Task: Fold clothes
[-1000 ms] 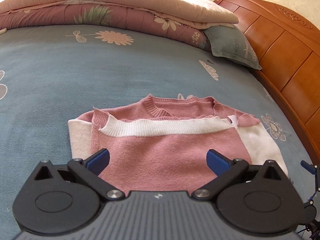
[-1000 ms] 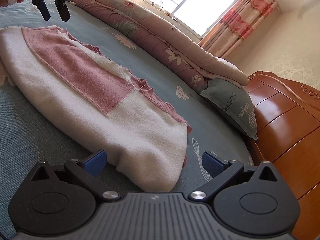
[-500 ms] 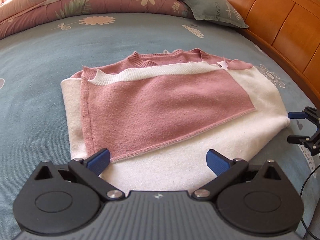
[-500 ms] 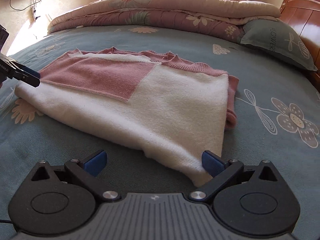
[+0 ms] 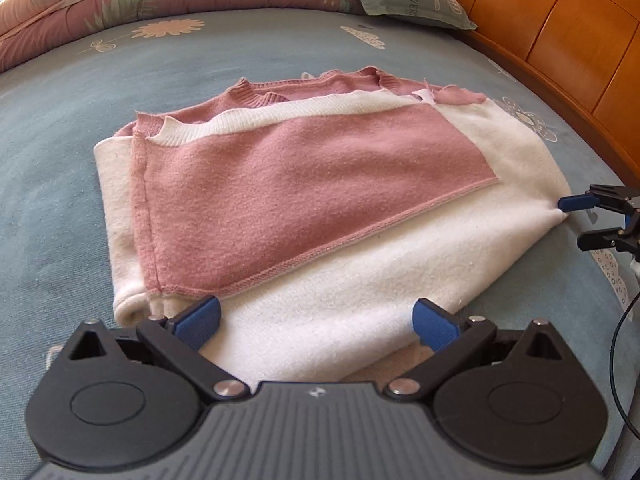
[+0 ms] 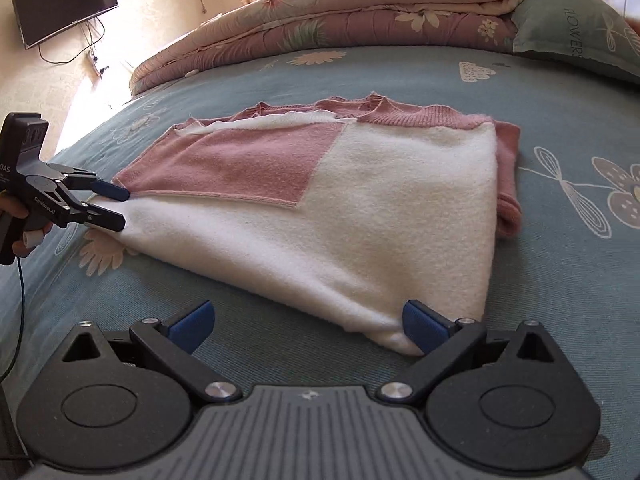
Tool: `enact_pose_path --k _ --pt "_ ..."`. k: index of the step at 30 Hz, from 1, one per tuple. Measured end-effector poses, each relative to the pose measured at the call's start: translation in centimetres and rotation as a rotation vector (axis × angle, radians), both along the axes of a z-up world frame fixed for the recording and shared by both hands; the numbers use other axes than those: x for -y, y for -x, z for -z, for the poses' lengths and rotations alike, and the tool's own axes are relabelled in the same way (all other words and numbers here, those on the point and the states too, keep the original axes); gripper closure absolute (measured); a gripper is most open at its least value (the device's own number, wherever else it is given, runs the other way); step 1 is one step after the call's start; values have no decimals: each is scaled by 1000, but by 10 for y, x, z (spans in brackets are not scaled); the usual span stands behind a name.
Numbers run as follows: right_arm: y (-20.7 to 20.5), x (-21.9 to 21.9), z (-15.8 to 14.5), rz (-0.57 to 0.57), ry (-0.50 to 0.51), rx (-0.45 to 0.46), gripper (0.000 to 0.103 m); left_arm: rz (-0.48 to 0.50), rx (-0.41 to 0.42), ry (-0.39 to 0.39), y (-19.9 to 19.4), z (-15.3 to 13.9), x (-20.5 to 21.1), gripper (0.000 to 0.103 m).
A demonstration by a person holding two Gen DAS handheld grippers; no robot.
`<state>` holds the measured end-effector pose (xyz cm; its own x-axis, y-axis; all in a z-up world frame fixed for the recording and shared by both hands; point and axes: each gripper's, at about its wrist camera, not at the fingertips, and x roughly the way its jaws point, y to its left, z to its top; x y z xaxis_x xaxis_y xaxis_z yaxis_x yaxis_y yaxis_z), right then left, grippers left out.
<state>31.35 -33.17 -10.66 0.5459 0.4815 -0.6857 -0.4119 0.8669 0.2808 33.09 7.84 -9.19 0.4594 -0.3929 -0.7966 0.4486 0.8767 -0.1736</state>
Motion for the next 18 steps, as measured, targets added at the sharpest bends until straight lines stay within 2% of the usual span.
enact_pose_path --k 4,5,9,11,13,15,18 --pt "9 14 -18 72 -60 -35 0 8 22 23 4 -13 10 1" --pt "11 13 -17 57 -94 -62 0 23 9 50 3 -13 15 1" --pt "10 -12 6 3 -189 -158 0 99 -52 120 15 -6 34 1" --pt "2 -22 15 33 -171 -121 0 97 -50 90 17 -2 42 1" --pt "-3 -21 11 145 -70 -27 0 87 -48 73 20 -3 41 1" --pt "-2 2 9 259 -54 -4 0 83 -47 70 26 -6 35 1" --pt "3 37 4 399 -54 15 0 44 -17 17 35 -11 18 1"
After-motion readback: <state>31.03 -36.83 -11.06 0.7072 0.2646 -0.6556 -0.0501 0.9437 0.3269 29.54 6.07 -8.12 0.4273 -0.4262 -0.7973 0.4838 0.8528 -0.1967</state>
